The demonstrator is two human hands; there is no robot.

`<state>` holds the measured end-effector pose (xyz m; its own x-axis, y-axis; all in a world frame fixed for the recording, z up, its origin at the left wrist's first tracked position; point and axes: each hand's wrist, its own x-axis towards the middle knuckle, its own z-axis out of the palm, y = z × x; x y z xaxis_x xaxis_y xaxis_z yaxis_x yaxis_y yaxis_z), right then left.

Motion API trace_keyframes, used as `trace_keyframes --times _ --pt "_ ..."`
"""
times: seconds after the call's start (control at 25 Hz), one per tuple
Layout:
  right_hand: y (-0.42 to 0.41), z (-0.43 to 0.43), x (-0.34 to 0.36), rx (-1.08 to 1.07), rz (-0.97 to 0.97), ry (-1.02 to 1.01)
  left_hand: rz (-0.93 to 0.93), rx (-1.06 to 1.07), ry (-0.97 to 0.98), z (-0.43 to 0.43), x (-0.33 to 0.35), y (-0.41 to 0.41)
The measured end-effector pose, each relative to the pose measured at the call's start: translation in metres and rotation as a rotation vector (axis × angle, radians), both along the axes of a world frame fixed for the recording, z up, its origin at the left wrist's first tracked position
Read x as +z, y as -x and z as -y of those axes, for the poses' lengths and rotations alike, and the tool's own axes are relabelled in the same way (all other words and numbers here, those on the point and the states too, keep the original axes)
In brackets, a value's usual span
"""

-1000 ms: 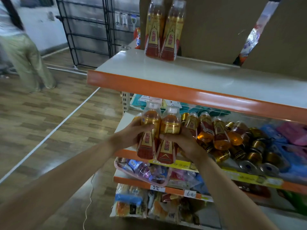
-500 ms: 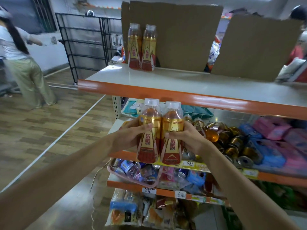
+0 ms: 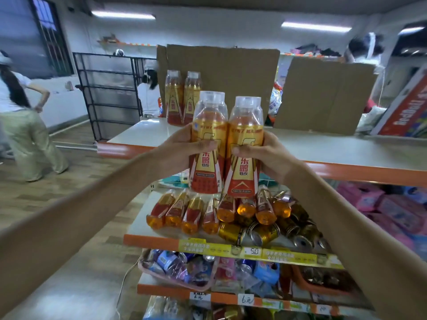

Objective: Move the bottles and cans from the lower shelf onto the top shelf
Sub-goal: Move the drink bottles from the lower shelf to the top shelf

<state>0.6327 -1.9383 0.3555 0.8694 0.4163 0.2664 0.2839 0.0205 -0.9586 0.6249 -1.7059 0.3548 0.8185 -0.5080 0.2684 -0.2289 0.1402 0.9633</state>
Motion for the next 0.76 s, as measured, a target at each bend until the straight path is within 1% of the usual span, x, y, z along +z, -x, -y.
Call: trace_keyframes --times 0.12,0.2,0.4,0.6,0.68,0.76 --pt "-0.018 0.0 0.029 0.009 0.039 -0.024 0.014 0.021 0.016 0.001 0.026 -0.02" --pt "-0.032 -0.002 0.043 -0.005 0.054 -0.039 0.025 0.087 0.025 0.002 0.041 -0.037" --pt "-0.079 -0.014 0.057 -0.097 0.056 -0.07 0.079 0.118 0.039 0.001 0.063 -0.084" --pt "-0.128 -0.017 0.056 -0.264 0.109 0.065 0.072 0.238 0.047 -0.005 0.069 -0.139" --pt "-0.145 -0.013 0.054 -0.351 0.093 0.083 0.082 0.243 0.029 -0.008 0.067 -0.159" --pt "-0.16 -0.009 0.05 -0.403 0.05 0.076 0.05 0.257 0.016 -0.009 0.062 -0.175"
